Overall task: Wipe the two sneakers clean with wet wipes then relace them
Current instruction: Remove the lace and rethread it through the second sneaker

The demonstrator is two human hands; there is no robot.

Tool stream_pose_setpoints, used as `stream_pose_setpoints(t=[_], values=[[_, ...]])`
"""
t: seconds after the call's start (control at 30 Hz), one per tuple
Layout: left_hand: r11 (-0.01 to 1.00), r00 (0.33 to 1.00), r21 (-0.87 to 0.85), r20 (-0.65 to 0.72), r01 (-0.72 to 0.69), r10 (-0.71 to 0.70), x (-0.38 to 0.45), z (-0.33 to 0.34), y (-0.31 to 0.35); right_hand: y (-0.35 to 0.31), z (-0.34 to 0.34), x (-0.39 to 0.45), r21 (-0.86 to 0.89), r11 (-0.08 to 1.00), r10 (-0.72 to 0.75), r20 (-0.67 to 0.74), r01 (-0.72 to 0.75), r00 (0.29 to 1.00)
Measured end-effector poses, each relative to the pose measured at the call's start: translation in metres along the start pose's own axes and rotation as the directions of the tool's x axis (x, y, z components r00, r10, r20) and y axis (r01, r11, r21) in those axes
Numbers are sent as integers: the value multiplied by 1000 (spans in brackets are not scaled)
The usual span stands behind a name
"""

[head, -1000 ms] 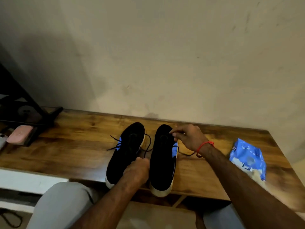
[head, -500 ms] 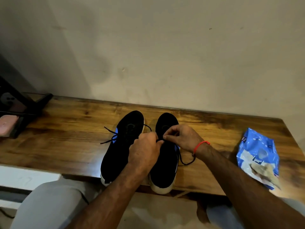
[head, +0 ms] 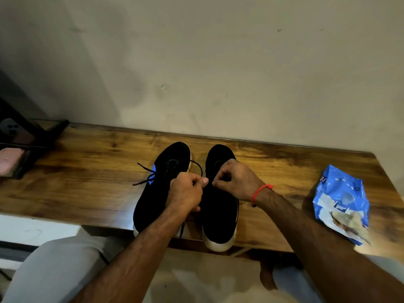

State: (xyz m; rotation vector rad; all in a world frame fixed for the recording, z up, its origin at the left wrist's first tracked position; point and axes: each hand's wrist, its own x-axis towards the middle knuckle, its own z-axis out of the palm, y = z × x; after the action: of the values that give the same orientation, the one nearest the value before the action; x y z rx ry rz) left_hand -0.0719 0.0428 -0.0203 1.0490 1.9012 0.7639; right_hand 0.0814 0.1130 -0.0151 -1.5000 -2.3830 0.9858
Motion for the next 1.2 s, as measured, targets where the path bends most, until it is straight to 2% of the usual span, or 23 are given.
stream_pose_setpoints(t=[0.17,0.33,0.47,0.6,0.7,0.83,0.97,1.07,1.1,1.13,1.17,1.2], values=[[999,999,-16,-13,-33,32,-2,3,1,1,-1,-1,-35,999,4,-17,-4,1000],[992,993,45,-13,-121,122,-7,3,3,-2,3,-5,-97,995,4,-32,-7,999],[986,988,61,-10,-155,156,-11,3,4,-2,2,-8,-88,994,-64,-4,64,998],[992,993,-25,7,-121,121,-12,3,5,1,3,-8,-63,998,-32,-19,30,999],[987,999,-158,33,-11,17,-8,5,1,2,4,-7,7,1000,-8,-57,9,998],[971,999,-237,26,42,-37,-6,8,-3,3,-2,-7,20,1000,-13,-9,14,1000],[997,1000,-77,-9,-10,9,-7,14,-3,3,-3,-13,57,997,-46,-18,47,999],[988,985,98,-110,-120,130,-4,9,2,6,3,-11,-155,987,-45,4,45,999],[988,974,70,-169,-139,149,-2,4,6,6,4,-11,-162,986,-25,11,26,1000],[988,963,-44,-235,-147,133,-1,-3,12,7,4,-11,-144,989,-16,12,17,1000],[962,952,-226,-295,-152,81,-1,-11,20,7,3,-10,-127,992,-15,16,17,1000],[886,943,-434,-332,-164,12,0,-20,28,8,3,-10,-125,992,-20,22,23,1000]])
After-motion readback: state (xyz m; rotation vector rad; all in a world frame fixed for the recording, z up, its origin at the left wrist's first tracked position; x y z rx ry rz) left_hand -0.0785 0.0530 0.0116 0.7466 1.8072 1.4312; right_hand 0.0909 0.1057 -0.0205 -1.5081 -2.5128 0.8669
